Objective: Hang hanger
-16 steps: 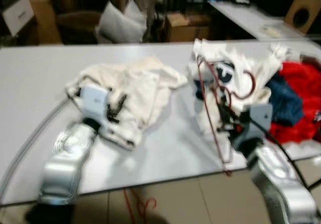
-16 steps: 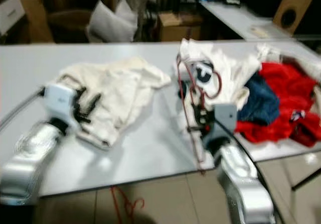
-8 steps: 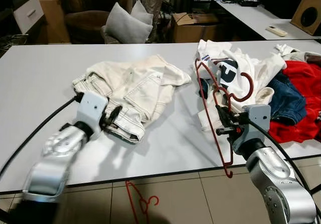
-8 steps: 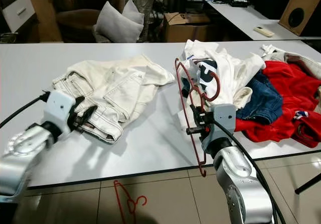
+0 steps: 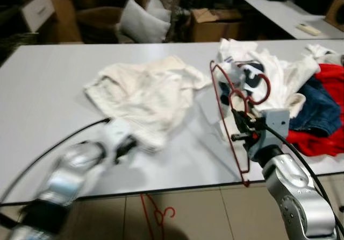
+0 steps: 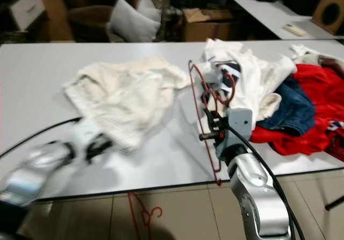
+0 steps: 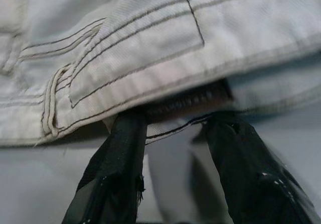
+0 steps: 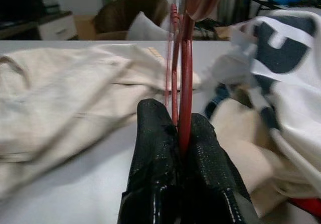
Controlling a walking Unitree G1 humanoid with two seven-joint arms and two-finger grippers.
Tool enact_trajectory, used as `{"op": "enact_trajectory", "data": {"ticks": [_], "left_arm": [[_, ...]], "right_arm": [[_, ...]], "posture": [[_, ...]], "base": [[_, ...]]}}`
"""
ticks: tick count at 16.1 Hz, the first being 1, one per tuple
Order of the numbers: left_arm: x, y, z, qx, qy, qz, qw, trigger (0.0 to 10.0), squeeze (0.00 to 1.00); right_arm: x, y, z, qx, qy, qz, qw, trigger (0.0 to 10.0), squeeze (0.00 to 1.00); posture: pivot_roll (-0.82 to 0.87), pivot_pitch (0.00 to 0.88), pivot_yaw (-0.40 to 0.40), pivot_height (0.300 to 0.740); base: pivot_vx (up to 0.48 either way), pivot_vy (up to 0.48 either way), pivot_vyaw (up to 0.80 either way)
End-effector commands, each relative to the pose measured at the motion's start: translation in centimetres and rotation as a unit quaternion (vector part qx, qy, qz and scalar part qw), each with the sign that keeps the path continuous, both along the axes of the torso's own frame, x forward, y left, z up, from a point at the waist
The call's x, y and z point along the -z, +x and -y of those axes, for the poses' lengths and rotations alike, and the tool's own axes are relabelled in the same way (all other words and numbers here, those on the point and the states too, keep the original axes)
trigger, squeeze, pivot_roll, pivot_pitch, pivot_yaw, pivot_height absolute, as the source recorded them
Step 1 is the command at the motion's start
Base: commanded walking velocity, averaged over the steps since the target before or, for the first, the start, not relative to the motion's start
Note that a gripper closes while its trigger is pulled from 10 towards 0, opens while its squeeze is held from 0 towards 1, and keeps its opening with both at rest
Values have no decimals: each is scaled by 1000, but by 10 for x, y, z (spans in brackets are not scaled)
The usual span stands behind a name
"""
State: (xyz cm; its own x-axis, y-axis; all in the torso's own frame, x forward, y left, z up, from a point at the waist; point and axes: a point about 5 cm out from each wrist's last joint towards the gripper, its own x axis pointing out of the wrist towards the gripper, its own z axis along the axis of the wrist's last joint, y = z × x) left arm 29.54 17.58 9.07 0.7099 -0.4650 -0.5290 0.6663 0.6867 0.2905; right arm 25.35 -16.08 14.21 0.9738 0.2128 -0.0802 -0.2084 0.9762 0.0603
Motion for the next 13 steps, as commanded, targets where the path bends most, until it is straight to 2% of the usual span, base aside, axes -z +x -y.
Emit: {"op": "enact_trajectory", "data": {"ticks": [1,2,3,4,6,8,9,10,11,12,13], "left_arm": [[18,-3,18,40,6,-41,998,10000,0],[20,0,30,58,4,-43,997,10000,0],[16,9,52,73,-28,-29,997,10000,0],[5,20,69,64,-84,2,994,10000,0],[-11,32,77,34,-142,32,989,10000,0],[-35,31,63,94,-170,64,979,10000,0],[-38,27,54,125,-156,59,978,10000,780],[-39,26,45,155,-110,63,980,10000,1000],[-39,28,37,165,-70,70,981,10000,1000],[-43,41,25,137,-7,106,985,10000,1000],[-45,46,21,123,10,122,985,10000,1000]], "right_arm": [[-7,2,2,3,-4,18,1000,10000,0],[-8,2,2,3,-5,20,1000,10000,0],[-9,4,3,3,-5,25,1000,10000,0],[-10,5,3,4,-5,28,1000,10000,0],[-12,5,1,4,-5,33,999,10000,0],[-12,-2,3,11,-3,36,999,10000,0],[-11,-4,4,13,-2,35,999,10000,0],[-11,-5,6,17,0,33,999,10000,0],[-11,-5,8,19,5,32,999,10000,0],[-10,-8,10,13,16,26,999,10000,0],[-9,-9,10,6,18,23,1000,10000,0]], "posture": [[-157,0,4,740],[-157,0,4,740],[-157,0,5,740],[-160,0,10,740],[-167,0,17,740],[-179,0,39,740],[-180,0,40,740],[-180,0,40,740],[-178,0,40,740],[-175,0,36,740],[-179,0,35,740]], "base": [[0,0,0],[0,0,0],[0,0,0],[0,0,0],[0,0,0],[0,0,0],[0,0,0],[0,0,0],[0,0,0],[0,0,0],[0,0,0]]}}
